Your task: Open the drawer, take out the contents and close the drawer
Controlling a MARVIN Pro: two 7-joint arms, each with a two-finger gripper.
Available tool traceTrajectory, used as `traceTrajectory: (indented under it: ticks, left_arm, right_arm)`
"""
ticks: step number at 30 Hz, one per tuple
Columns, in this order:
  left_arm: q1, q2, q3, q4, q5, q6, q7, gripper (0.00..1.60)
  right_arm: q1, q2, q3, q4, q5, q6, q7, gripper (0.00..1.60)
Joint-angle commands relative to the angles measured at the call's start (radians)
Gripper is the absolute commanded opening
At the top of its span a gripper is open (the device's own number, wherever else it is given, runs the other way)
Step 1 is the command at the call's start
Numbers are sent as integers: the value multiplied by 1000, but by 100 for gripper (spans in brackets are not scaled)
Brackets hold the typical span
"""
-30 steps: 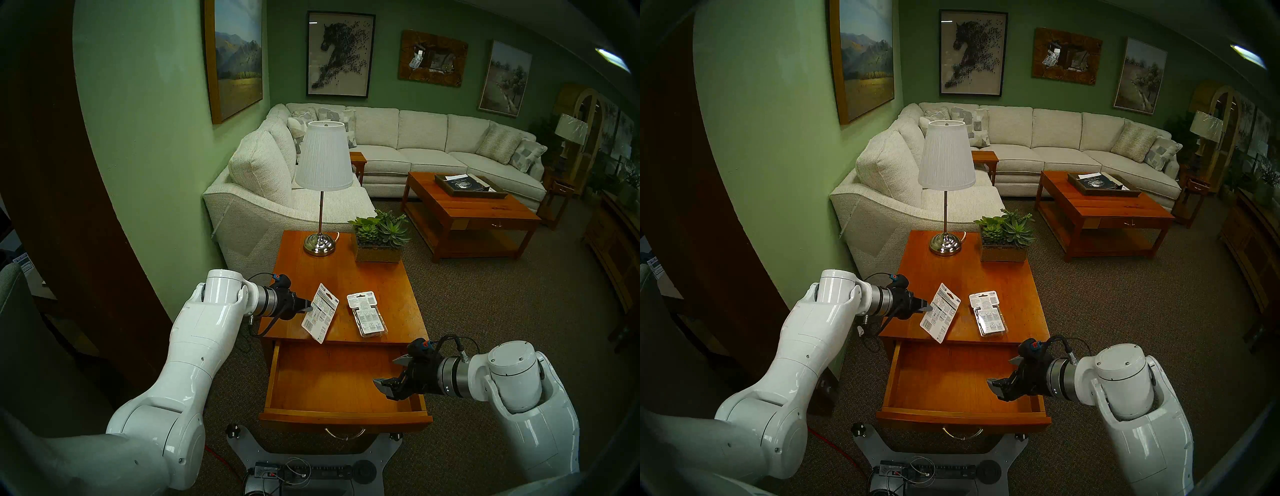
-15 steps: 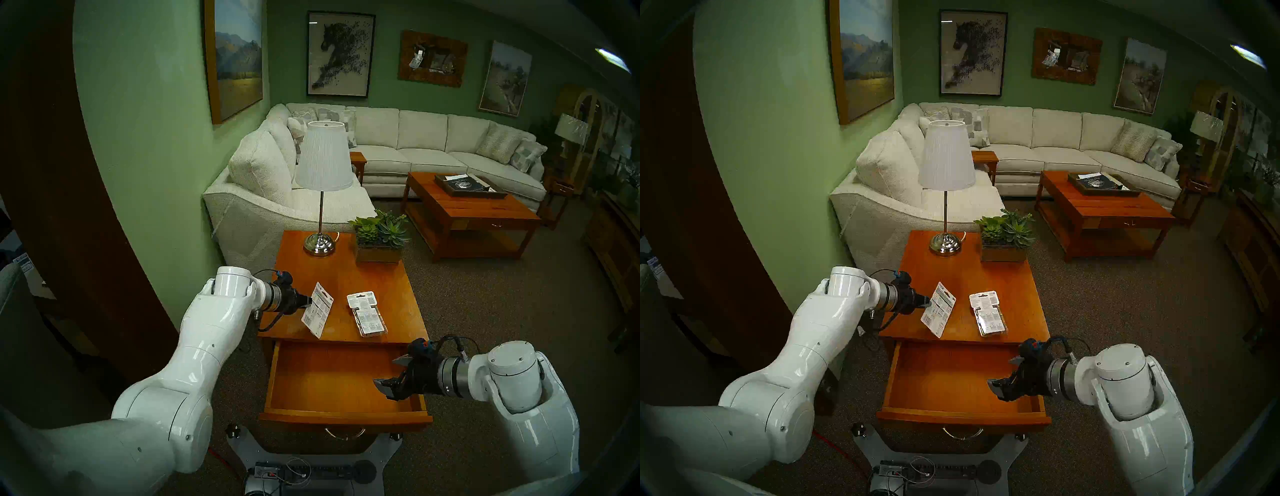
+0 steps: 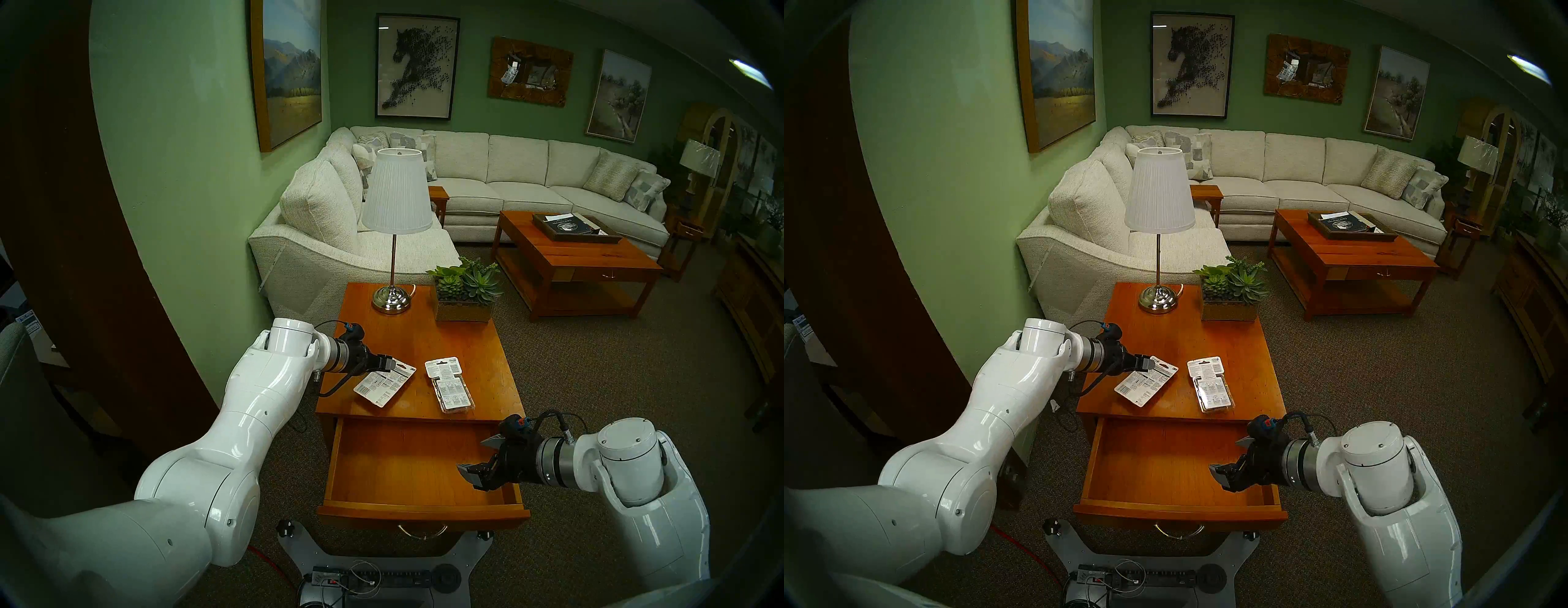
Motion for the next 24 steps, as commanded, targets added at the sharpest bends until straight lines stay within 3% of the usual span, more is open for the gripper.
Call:
traceTrajectory:
  ticks: [1,11,24]
  left_arm:
    - [3,40,45,-110,25,-71,-53,160]
    - [96,99,85,-233,37,-121,-140,160]
    - [210,199,103,-388,0,-184,-338,160]
  right_arm:
    - [17,-1,3,-26,1,0,-2,160]
    - [17,-1,3,-25,1,-1,-2,160]
    - [17,0,3,-21,2,-3,-1,160]
